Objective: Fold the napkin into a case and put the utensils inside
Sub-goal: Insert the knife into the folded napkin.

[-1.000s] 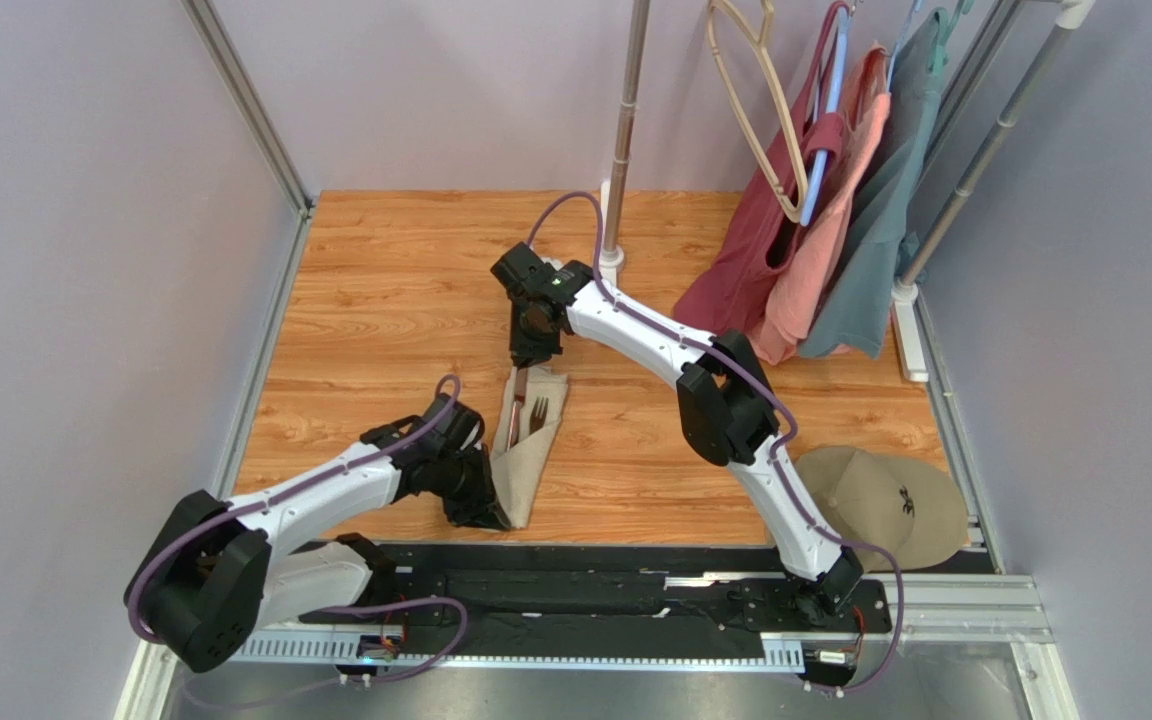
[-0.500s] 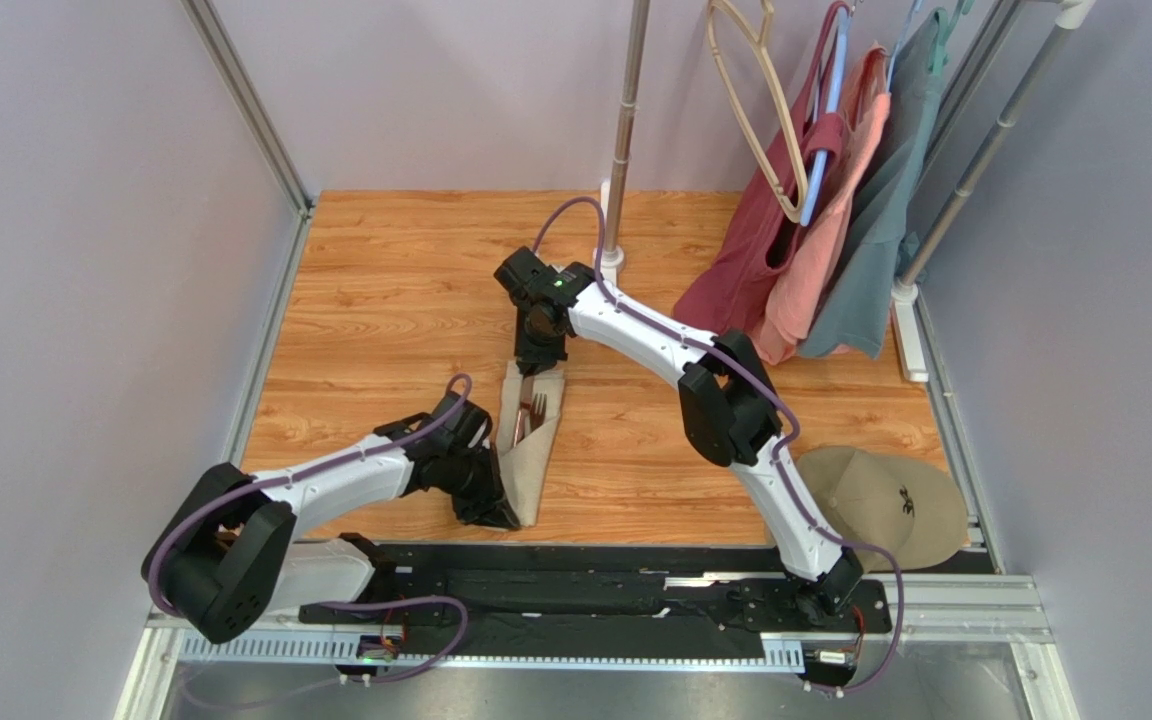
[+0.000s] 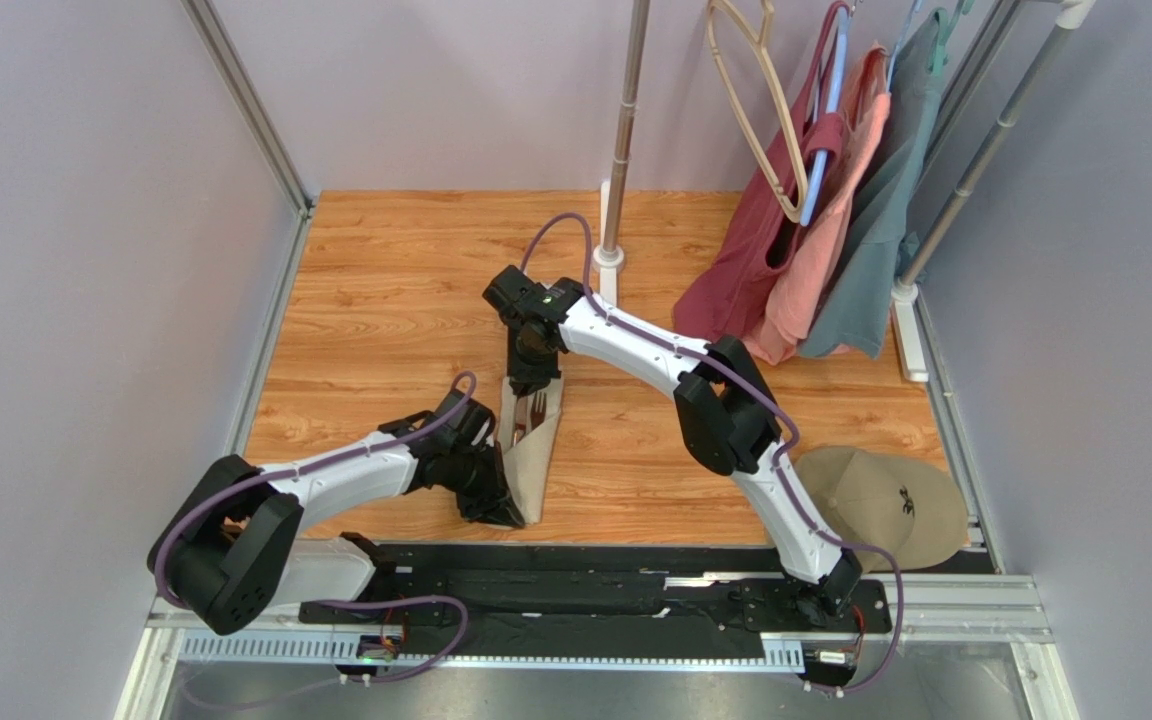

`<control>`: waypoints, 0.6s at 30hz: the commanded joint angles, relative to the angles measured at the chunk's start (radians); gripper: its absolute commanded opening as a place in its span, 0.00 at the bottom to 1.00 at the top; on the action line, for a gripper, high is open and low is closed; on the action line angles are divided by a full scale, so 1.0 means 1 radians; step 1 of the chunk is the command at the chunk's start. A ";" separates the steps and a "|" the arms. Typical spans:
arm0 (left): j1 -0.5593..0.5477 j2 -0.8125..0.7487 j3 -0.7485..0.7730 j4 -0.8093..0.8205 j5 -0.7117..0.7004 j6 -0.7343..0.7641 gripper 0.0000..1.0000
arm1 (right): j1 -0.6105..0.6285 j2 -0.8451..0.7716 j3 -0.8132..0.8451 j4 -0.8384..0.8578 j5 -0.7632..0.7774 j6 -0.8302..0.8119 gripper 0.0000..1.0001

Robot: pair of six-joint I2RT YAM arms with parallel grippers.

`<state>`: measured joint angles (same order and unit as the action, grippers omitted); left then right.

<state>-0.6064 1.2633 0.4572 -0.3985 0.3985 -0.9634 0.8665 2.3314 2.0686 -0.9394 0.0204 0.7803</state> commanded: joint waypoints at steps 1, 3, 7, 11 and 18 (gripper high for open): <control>0.000 0.027 -0.006 0.032 -0.136 0.009 0.00 | 0.019 -0.078 -0.031 -0.012 -0.045 0.013 0.00; 0.000 0.031 -0.006 0.033 -0.136 0.009 0.00 | 0.023 -0.084 -0.036 -0.013 -0.043 0.013 0.00; 0.002 0.030 -0.006 0.033 -0.139 0.008 0.00 | 0.029 -0.092 -0.064 -0.004 -0.053 0.020 0.00; 0.002 0.024 -0.005 0.027 -0.144 0.009 0.00 | 0.037 -0.092 -0.085 0.002 -0.063 0.040 0.00; 0.002 0.013 -0.002 0.013 -0.147 0.012 0.00 | 0.048 -0.089 -0.107 0.005 -0.077 0.060 0.00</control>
<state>-0.6064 1.2652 0.4576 -0.3985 0.3985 -0.9638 0.8787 2.2944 1.9820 -0.9020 0.0063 0.8165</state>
